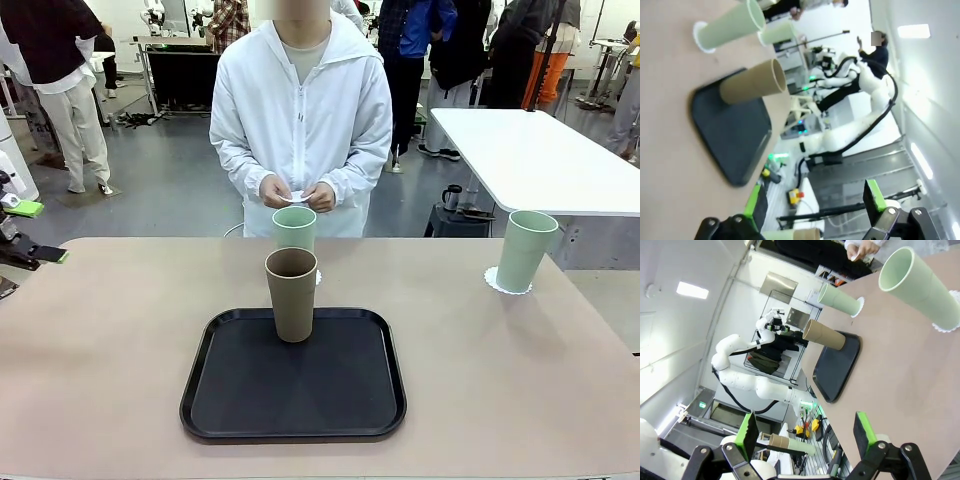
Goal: Place coasters on the table and set cups on them.
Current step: Take one Reusable plastic cup from the Flat Tray and place it on a coaster set by the human.
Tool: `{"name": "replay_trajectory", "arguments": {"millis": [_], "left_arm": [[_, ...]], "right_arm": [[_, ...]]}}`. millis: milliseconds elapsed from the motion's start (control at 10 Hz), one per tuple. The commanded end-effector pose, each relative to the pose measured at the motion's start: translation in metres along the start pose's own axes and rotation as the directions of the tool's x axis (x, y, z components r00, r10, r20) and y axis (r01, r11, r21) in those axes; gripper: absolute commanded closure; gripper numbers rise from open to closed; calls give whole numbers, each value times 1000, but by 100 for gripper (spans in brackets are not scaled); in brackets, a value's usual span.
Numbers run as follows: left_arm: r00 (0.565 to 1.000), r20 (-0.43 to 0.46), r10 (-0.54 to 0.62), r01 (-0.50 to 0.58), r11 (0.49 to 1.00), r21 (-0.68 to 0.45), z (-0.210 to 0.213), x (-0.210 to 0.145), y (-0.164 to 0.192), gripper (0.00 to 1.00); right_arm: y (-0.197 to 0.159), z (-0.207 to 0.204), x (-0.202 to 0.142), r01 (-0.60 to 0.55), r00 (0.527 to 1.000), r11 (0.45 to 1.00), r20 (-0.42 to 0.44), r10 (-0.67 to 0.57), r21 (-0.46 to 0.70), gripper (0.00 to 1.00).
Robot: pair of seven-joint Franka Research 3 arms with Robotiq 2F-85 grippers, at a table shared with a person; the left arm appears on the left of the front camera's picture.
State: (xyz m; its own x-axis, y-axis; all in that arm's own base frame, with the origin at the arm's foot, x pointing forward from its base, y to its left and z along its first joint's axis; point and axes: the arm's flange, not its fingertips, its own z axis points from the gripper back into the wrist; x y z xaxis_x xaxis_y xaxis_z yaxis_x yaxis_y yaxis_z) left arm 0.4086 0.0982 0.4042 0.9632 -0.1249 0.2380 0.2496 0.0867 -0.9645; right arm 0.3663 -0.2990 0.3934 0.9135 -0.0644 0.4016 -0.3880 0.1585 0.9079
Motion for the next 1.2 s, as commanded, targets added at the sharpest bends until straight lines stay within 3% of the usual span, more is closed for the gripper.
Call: {"name": "replay_trajectory", "arguments": {"millis": [0,400,1100], "left_arm": [[998,53,43,-41,999,-29,16,14,3,0],[988,114,102,-104,994,16,30,5,6,0],[994,78,82,-83,997,6,35,4,14,0]], "right_arm": [[0,-1,0,3,1000,1000,-1,-3,-1,0],[0,-1,0,3,1000,1000,-1,-3,-1,0],[0,-1,0,3,1000,1000,-1,-3,-1,0]]}}
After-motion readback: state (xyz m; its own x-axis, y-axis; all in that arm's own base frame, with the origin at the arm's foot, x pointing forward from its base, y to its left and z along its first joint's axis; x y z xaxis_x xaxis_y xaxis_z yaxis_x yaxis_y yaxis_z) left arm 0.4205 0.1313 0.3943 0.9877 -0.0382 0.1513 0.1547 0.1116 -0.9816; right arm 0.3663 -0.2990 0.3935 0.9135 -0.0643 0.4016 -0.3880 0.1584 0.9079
